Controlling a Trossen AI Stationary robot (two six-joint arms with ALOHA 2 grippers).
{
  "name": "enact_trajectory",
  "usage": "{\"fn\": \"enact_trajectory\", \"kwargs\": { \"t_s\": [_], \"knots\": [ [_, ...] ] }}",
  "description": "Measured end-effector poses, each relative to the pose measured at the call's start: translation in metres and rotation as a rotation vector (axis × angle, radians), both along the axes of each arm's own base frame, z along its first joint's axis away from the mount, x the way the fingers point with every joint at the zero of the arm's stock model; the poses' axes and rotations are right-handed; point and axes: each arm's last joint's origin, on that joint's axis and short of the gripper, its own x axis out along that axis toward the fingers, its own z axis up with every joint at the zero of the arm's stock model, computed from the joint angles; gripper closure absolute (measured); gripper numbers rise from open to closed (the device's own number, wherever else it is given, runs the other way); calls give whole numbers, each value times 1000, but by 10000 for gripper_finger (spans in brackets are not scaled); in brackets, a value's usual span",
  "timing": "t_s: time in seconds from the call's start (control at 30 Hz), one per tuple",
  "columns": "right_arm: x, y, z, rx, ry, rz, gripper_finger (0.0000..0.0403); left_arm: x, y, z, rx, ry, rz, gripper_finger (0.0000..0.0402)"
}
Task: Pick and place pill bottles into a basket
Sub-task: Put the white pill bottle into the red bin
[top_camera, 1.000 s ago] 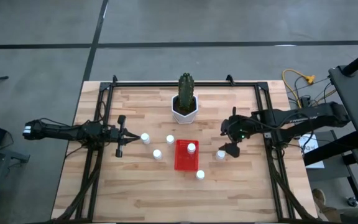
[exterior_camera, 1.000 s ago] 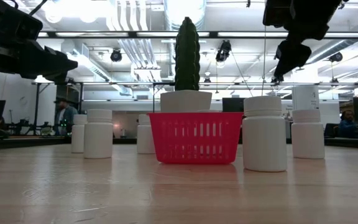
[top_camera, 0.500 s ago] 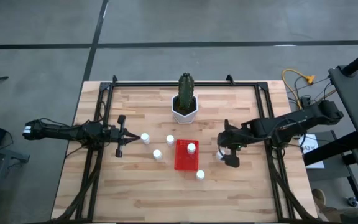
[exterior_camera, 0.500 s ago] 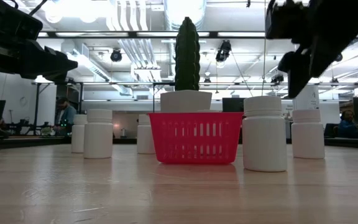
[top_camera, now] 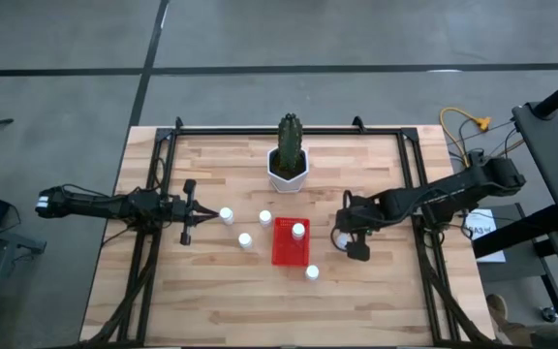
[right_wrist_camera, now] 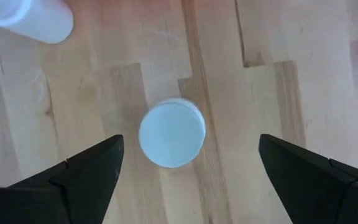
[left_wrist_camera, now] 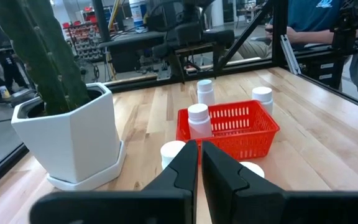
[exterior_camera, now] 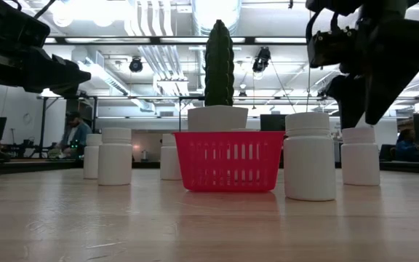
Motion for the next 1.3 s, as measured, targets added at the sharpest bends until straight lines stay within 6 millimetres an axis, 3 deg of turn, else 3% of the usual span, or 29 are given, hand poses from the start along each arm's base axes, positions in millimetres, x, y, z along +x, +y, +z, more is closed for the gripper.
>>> {"fn": "enact_trajectory", "kwargs": {
  "t_s": [1.3],
  "knots": [
    [12,11,-20,-26,24,114,39,0,0,0,0,1,0,398]
  ]
}}
